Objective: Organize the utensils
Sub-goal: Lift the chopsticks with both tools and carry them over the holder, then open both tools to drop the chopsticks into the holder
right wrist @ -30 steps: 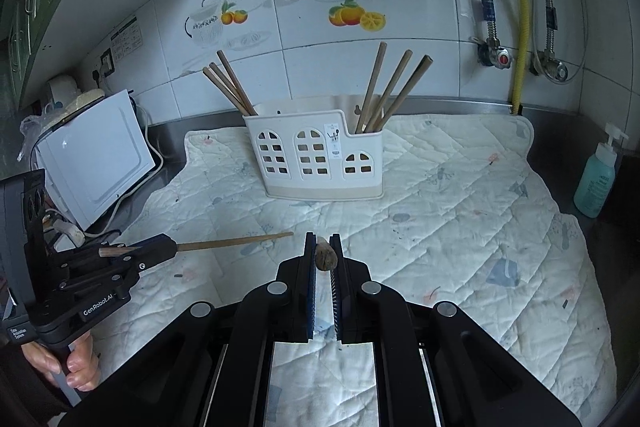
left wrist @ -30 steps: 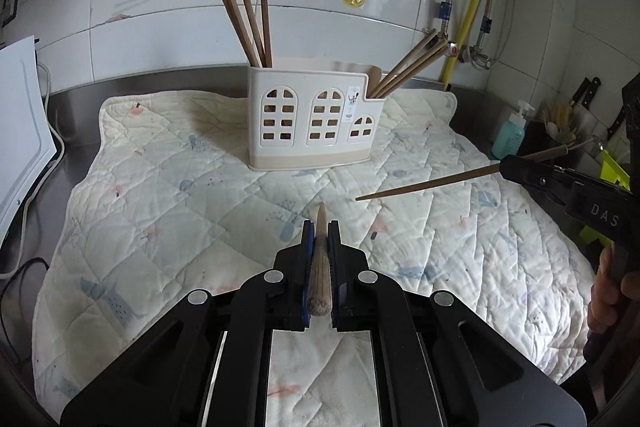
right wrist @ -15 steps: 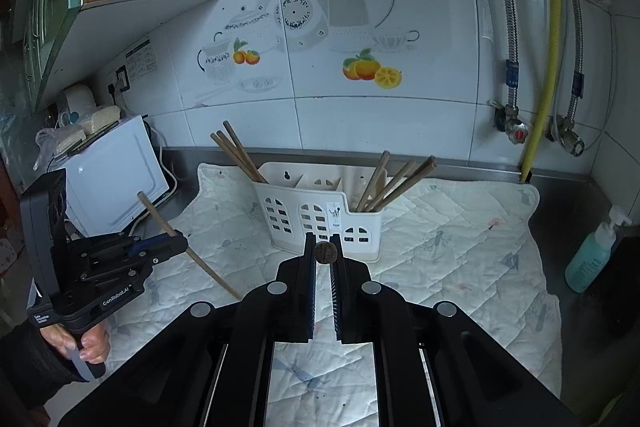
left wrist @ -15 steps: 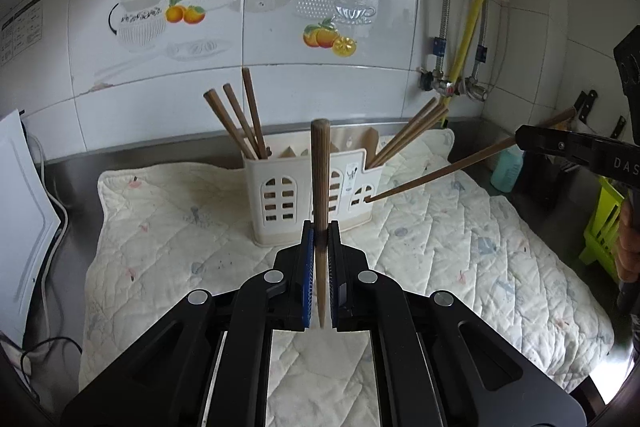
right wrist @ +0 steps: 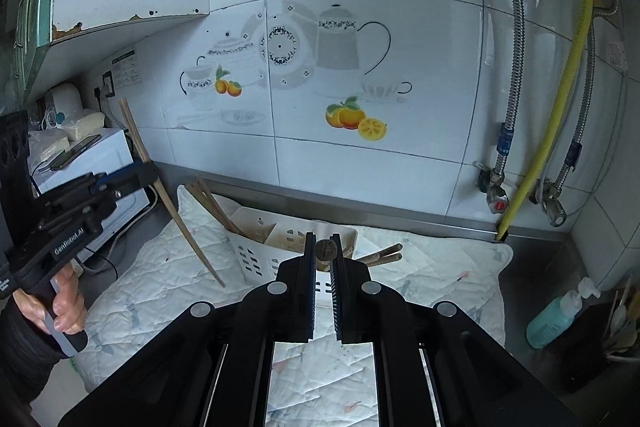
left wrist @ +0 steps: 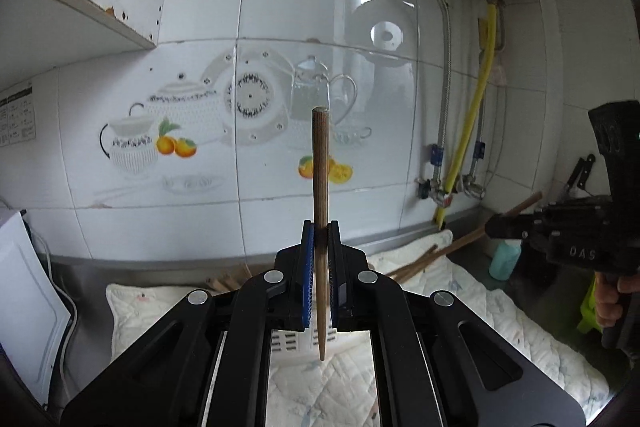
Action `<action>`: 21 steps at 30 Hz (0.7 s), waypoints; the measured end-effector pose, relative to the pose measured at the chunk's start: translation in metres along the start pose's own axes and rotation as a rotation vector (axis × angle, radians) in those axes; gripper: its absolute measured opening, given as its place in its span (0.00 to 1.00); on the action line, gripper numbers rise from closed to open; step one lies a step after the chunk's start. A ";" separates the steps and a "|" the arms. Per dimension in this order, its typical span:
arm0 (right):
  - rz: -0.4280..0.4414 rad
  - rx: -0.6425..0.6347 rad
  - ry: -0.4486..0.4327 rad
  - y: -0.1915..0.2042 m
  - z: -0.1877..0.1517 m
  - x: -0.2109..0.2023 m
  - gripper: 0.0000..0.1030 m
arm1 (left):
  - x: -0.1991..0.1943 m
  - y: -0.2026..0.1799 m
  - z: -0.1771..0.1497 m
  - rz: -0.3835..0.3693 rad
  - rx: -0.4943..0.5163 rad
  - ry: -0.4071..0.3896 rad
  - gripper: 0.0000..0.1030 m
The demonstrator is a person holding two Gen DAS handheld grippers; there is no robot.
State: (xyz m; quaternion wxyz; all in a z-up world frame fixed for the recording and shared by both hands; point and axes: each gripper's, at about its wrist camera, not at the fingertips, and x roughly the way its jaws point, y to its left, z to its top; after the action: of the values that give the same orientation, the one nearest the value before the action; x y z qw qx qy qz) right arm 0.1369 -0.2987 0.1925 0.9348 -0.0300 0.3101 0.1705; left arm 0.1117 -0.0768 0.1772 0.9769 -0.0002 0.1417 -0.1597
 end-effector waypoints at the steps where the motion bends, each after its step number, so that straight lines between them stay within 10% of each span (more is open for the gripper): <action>1: -0.006 -0.003 0.010 -0.002 0.003 0.005 0.06 | 0.004 0.001 0.006 0.006 -0.001 -0.010 0.05; 21: 0.033 -0.006 0.172 -0.007 0.011 0.080 0.06 | 0.091 0.038 -0.001 0.150 -0.032 0.066 0.05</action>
State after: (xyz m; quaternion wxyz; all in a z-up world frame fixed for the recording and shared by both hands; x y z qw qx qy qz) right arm 0.2056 -0.2790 0.1539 0.9017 -0.0422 0.3893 0.1835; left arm 0.2064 -0.0690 0.1496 0.9808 0.0000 0.1762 -0.0835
